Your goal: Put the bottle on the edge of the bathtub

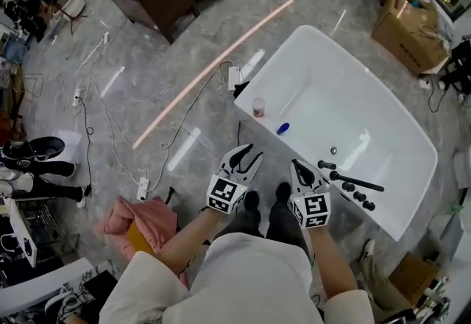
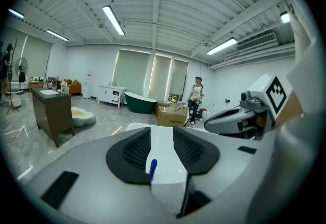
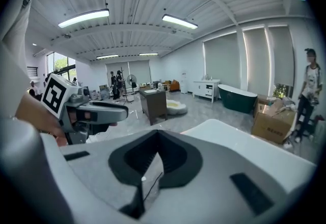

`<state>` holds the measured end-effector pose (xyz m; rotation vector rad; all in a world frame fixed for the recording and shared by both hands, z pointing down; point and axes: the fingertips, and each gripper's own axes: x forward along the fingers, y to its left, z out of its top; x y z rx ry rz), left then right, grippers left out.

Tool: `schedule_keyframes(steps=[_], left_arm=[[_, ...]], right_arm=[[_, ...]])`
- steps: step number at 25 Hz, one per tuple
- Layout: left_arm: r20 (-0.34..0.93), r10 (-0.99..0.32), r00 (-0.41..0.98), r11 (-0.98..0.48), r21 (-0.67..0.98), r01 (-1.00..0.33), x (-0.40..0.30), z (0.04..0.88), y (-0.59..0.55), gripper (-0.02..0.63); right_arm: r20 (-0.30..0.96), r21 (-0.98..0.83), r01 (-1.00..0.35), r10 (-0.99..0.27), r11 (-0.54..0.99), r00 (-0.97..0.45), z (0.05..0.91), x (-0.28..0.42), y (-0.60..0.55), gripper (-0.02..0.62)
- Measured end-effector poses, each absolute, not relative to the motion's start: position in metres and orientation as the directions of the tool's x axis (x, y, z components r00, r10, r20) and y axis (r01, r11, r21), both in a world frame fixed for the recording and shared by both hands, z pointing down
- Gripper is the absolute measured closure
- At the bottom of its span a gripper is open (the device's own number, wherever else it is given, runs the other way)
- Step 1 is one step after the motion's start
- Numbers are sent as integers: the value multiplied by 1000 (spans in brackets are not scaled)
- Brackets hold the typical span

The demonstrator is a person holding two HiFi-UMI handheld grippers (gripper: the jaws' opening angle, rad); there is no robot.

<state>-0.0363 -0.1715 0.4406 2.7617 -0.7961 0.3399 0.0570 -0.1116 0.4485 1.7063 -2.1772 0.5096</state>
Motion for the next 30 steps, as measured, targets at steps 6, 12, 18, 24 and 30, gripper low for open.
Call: schedule_keyframes(steps=[6,12,18,24,30], left_arm=[[275,-542,794,-799,124,-588,-75,382,-144,560],[272,-574,772,-777,118,-619,-104,348,-111,580],[261,-625,736,-738,111,-666,-111,326,-96,595],[234,-673,702,-699,110,-707,-113,302,-85,605],[222,-654,723,-716,126,-686,-110,287,-65,611]], right_arm=[[410,-82,-977,-887,195,-212,388,45,-89,592],[368,-62,-972,-900,225,-232,345,28,-58,592],[344,-45,-963,-901,267,-266,325,34,-43,592],[320,-46,-946,-892,322,-320,310,36,-38,592],[291,-26,-933,-891,358,-350,288,44,-30,592]])
